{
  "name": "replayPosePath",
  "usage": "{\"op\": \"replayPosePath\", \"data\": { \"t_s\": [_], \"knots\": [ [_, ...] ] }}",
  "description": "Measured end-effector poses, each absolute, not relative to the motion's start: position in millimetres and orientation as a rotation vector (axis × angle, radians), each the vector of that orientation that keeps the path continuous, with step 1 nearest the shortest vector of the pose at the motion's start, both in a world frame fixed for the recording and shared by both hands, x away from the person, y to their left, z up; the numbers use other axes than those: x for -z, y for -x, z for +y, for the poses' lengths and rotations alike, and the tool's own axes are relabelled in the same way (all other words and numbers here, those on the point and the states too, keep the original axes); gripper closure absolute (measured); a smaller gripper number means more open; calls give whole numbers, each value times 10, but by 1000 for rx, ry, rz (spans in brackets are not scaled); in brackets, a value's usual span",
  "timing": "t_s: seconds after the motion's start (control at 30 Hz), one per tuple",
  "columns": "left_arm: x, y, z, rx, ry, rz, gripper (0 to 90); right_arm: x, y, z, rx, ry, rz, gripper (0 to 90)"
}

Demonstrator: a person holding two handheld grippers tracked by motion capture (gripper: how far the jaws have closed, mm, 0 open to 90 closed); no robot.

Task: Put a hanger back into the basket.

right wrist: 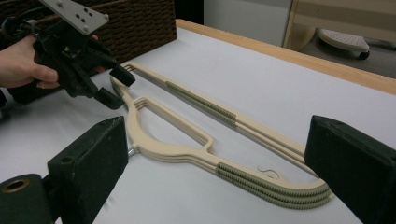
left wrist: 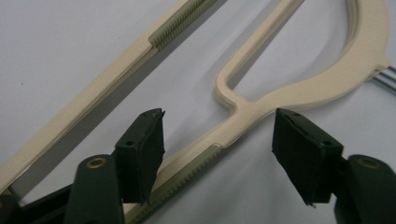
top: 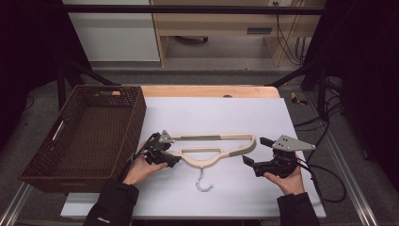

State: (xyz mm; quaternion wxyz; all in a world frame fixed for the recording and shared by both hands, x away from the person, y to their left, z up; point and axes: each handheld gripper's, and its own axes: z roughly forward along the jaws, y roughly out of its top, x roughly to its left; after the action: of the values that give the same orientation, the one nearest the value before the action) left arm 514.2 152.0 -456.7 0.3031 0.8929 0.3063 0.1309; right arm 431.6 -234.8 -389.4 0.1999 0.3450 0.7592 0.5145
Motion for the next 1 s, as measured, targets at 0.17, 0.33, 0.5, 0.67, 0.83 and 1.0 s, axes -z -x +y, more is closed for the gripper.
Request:
{"op": "replayPosePath", "data": {
  "t_s": [0.17,0.33,0.5,0.67,0.83,1.0],
  "knots": [
    [4621,-5163,1504,-343,-2374,794,399,3905,-4318,-2344,-1433,-969,2130,67],
    [4636,-5158,1494,-323,-2386,775,424,3912,-4325,-2339,-1430,-958,2139,69],
    [4632,-5141,1484,-331,-2402,764,424,3915,-4323,-2335,-1427,-961,2144,69],
    [4642,-5114,1451,-380,-2416,757,447,3911,-4321,-2342,-1426,-955,2144,70],
    [4643,-5104,1441,-403,-2417,754,477,3914,-4322,-2339,-1425,-959,2146,70],
    [4607,-5062,1427,-427,-2478,693,535,3918,-4324,-2334,-1420,-957,2151,70]
  ]
}}
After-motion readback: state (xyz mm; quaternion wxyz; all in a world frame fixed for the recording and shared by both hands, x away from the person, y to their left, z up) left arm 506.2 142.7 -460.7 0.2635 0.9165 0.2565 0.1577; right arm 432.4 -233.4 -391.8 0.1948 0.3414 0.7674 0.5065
